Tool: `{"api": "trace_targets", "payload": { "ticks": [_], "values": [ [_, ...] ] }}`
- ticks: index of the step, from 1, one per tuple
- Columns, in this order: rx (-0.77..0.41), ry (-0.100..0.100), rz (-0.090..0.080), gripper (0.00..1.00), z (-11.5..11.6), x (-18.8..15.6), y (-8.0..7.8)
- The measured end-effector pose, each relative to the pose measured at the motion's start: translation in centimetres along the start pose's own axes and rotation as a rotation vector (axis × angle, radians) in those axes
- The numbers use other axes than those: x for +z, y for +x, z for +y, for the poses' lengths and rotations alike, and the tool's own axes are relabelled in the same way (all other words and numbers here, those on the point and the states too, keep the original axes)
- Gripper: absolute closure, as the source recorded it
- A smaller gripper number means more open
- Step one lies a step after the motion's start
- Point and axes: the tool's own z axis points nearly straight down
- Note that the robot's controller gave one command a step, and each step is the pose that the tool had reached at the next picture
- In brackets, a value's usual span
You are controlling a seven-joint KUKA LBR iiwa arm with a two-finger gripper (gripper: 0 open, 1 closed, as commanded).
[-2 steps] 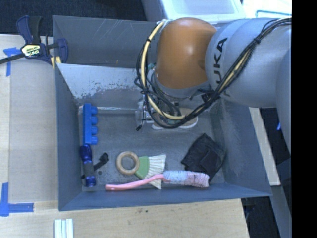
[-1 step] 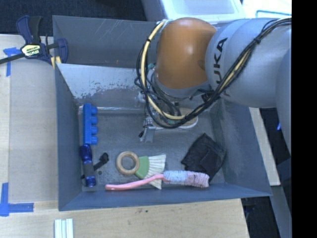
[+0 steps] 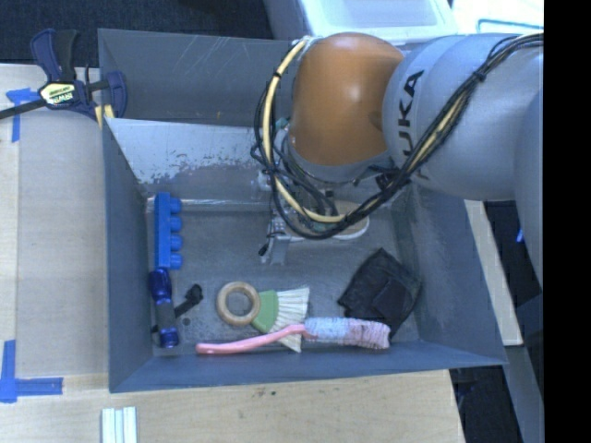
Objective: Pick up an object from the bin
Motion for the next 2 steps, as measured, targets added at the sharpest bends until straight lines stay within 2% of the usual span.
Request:
{"api": "trace_targets", "payload": {
  "ticks": [1, 2],
  "values": [
    [0.015, 0.0, 0.003, 0.0, 2.2, 6.0, -0.8],
    [0.059, 0.0, -0.007, 0.0, -0.9, 7.7, 0.4]
  ]
}}
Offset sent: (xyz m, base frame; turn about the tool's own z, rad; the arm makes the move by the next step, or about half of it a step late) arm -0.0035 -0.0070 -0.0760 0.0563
